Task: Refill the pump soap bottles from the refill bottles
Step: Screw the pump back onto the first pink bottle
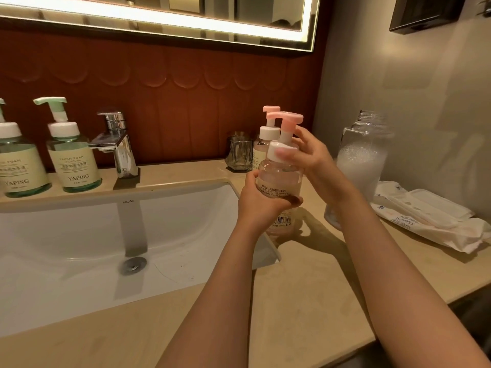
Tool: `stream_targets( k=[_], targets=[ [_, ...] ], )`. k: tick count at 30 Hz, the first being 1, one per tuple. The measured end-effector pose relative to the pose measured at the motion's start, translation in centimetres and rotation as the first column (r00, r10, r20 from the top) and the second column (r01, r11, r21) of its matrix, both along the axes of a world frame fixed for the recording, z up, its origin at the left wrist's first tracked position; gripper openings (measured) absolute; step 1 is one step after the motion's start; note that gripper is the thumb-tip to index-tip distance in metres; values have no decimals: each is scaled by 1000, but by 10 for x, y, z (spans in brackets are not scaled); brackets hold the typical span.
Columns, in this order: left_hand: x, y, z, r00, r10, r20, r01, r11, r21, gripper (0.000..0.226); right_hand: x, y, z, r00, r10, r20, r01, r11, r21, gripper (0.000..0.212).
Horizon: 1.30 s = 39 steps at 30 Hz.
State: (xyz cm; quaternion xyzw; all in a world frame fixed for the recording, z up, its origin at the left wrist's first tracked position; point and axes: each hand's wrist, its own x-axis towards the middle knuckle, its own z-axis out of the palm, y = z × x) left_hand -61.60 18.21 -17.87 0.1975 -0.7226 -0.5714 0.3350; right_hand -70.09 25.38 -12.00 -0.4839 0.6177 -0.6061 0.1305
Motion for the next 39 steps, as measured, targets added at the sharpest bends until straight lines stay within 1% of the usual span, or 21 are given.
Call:
stream_targets(
  k=[2, 3, 4, 5, 7, 8, 10, 12, 13, 16, 19, 23, 28, 33, 36, 39],
  targets=[
    [1, 0, 0, 1000, -2, -12, 2, 1000, -8, 79, -3, 5, 3, 996, 76, 54, -75, 997, -17, 47],
    [1, 0, -1, 1000, -1, -15, 1, 1000, -11, 78, -4, 6, 3, 995, 74, 63, -72, 997, -43, 38],
    [1, 0, -1, 1000, -1, -14, 1, 1000, -11, 78, -4, 6, 2, 998, 40, 53, -36, 997, -63, 35],
    [1, 0, -1, 1000, -4, -13, 3, 1000, -11, 78, -2, 5, 2, 1000, -16, 24, 17, 997, -69, 39],
    [0, 0, -1, 1000, -10, -6, 10, 1000, -9, 77, 1, 1, -1, 992, -123, -40, 121, 991, -63, 56],
    [0, -1, -1, 1000, -11, -2, 11, 1000, -8, 77, 1, -1, -1, 988, -147, -52, 144, 988, -56, 63],
    [-1, -1, -1, 1000, -9, 4, 9, 1000, -2, 78, 1, -1, -1, 996, -94, -10, 93, 995, -37, 70],
    [-1, -1, -1, 1000, -6, 0, 6, 1000, -2, 79, -2, 2, 1, 998, 0, 60, 3, 999, -46, 64],
    [0, -1, -1, 1000, -7, -1, 7, 1000, -4, 80, -3, 4, 2, 997, 16, 80, -11, 998, -63, 59],
    [0, -1, -1, 1000, -4, -4, 4, 1000, -4, 80, -2, 4, 2, 993, -60, 104, 73, 989, -130, 54],
    [0, 0, -1, 1000, -6, -12, 5, 1000, -6, 80, 1, 2, 3, 983, -123, 138, 151, 966, -209, 54],
    [0, -1, -1, 1000, -9, -6, 9, 1000, -7, 80, 3, 1, 2, 989, -129, 71, 140, 975, -174, 53],
    [0, -2, -1, 1000, -3, -5, 3, 1000, -18, 79, 2, 0, 1, 985, -171, 10, 171, 974, -151, 49],
    [1, -2, -1, 1000, -13, -2, 13, 1000, -15, 78, 4, -4, 0, 953, -277, -122, 262, 957, -121, 59],
    [1, -1, 0, 1000, -19, -2, 19, 1000, -12, 78, 5, -5, -1, 954, -270, -131, 261, 962, -85, 61],
    [1, -1, -1, 1000, -16, -5, 16, 1000, -10, 78, 5, -2, 0, 978, -187, -89, 184, 982, -48, 52]
  ],
)
